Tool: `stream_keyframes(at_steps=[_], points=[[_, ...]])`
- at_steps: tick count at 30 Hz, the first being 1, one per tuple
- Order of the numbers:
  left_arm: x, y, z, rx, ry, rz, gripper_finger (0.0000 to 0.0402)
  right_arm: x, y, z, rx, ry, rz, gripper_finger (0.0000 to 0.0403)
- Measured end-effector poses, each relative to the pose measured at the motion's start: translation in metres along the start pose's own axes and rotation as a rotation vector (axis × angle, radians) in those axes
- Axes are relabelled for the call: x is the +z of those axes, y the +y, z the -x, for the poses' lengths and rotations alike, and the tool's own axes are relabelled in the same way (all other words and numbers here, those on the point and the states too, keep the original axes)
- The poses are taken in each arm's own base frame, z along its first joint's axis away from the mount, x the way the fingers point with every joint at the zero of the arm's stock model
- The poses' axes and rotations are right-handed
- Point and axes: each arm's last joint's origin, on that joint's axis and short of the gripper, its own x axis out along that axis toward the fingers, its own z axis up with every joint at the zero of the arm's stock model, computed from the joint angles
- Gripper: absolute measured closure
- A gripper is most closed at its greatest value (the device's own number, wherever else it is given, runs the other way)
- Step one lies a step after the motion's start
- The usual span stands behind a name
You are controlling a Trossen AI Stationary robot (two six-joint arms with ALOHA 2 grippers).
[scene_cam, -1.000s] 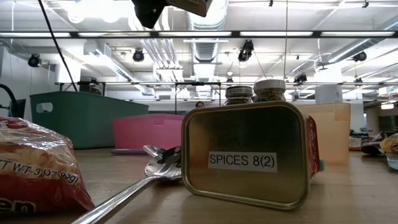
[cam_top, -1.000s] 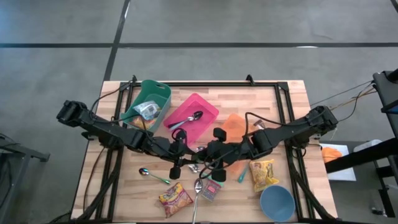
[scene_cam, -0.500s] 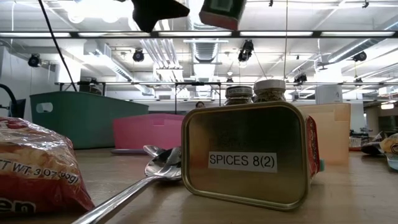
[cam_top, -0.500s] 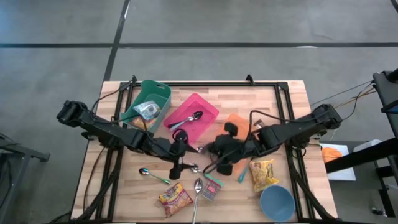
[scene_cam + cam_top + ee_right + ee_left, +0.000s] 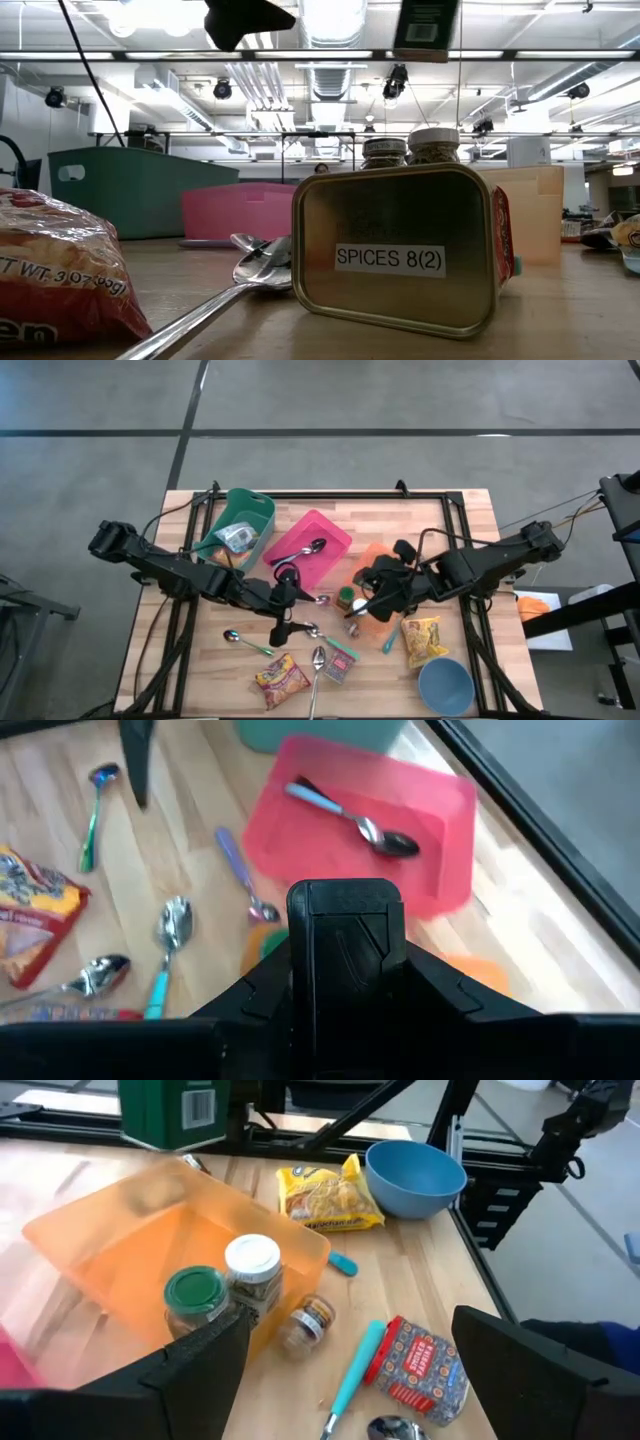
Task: Pick & Place Food Item
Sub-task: Put the black seasoning can into the orange bin
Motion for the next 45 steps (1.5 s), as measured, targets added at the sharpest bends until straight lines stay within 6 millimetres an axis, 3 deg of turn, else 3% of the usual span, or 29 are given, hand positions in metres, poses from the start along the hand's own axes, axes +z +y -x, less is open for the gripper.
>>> stream_keyframes(at_steps=[13,23,30,36,45], points=[[0.000,0.001,0.007,0.010,0.023,0.021,0.0050,-0.045,-0.039,0.001,-0.071,-0.003,-0.170,0.0285],[-0.001,0.002,0.007,0.010,0.024,0.013,0.0050,-0.079,-0.051,-0.030,-0.108,-0.015,-0.259,0.0285],[-0.002,0.002,0.007,0.014,0.040,0.008,0.0050,-0.091,-0.062,-0.051,-0.156,0.012,-0.285,0.0285],[-0.003,0.002,0.007,0.016,0.047,-0.009,0.0050,-0.092,-0.066,-0.067,-0.091,0.031,-0.272,0.0285],[-0.003,0.002,0.007,0.018,0.050,-0.013,0.0050,-0.097,-0.078,-0.082,-0.133,0.043,-0.270,0.0285]])
